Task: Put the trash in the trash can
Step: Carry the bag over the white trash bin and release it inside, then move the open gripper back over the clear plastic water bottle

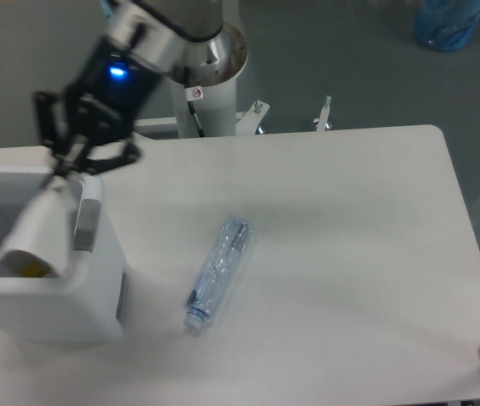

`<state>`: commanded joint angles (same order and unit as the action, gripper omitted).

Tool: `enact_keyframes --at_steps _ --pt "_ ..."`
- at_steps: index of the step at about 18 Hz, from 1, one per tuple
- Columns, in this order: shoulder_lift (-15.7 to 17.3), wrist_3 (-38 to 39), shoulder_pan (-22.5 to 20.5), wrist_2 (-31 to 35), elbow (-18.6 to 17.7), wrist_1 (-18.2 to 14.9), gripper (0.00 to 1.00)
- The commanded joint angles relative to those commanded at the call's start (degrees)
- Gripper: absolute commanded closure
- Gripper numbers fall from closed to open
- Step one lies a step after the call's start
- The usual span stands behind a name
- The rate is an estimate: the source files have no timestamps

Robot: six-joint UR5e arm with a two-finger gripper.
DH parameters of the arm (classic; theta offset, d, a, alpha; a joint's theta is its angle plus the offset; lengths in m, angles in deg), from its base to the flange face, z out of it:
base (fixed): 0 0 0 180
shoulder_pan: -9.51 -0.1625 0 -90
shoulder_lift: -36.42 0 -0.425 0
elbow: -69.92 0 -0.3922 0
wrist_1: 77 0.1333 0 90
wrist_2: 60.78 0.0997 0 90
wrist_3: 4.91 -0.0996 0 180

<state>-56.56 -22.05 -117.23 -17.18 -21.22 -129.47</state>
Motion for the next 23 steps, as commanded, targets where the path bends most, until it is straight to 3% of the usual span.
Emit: enact_keyframes --at_steps 2,3,4,6,7,11,14,17,23 --pt "-0.88 -0.18 0.88 0.00 0.61 0.09 1.00" --pt "-0.97 -0.52 0.88 -0.09 0.79 0.18 0.92" --pt "-1.23 -0.62 0.97 -0.17 1.05 0.26 0.77" --pt "-1.94 -2.62 1.06 -0.26 1.49 0.35 0.17" --pt "-2.03 -3.59 1.06 -0.26 1.50 0.35 0.12" --pt "-1.94 -4.04 0.97 -0.18 1.58 0.27 0.01" --pt "-2.20 -3.87 0.54 0.00 2.11 0.27 0.00" --pt "-2.64 -3.78 -3.32 0.00 3.16 0.27 0.00" --pt "-9.30 -4.04 -9.48 0.09 7.46 0.27 0.00"
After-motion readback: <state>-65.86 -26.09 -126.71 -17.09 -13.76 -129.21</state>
